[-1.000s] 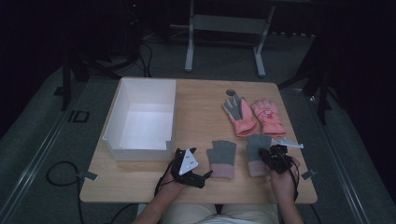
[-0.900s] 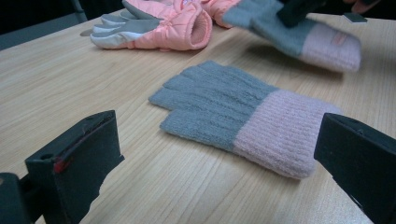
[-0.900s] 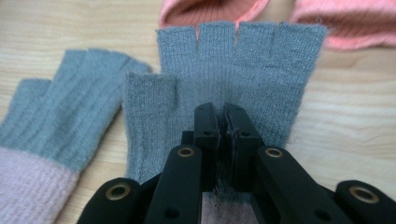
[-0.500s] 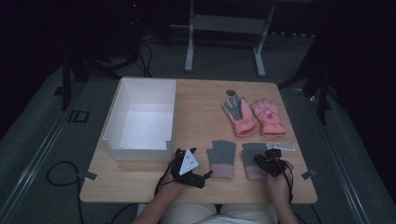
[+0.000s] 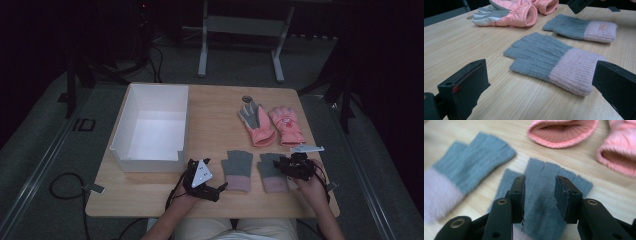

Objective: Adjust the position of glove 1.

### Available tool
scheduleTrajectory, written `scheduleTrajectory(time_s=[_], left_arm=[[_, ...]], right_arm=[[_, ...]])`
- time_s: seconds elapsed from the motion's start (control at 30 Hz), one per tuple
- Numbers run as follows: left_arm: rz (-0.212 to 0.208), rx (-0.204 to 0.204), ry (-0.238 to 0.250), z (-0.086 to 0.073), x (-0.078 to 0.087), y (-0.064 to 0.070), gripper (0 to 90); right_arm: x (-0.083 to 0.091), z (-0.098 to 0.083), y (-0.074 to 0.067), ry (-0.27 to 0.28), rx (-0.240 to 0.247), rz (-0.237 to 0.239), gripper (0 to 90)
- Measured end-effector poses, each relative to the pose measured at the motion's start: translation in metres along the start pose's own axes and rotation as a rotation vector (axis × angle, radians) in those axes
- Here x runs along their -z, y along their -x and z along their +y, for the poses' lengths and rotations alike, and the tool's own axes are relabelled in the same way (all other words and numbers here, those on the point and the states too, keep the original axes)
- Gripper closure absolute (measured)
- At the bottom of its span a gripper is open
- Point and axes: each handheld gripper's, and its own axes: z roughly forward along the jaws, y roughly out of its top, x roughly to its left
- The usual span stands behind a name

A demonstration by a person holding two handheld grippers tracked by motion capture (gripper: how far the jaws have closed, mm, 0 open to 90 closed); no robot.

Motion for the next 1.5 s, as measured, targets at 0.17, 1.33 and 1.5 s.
scheduleTrajectory(time_s=[0.17,1.33,1.5], left_arm=[[-0.001,-0.001,-0.003,0.000,0.000,-0.001,0.1],[-0.005,0.006,-0.002,0.000,0.000,-0.001,0.1],[-0.006,0.008,-0.004,0.000,0.000,-0.001,0.1]], right_arm=[[-0.003,0.000,0.005,-0.070,0.135,0.053,57.3],[0.023,0.025,-0.019,-0.019,0.005,-0.076,84.5],[0.028,0.043,-0.038,0.021,0.001,-0.050,84.5]])
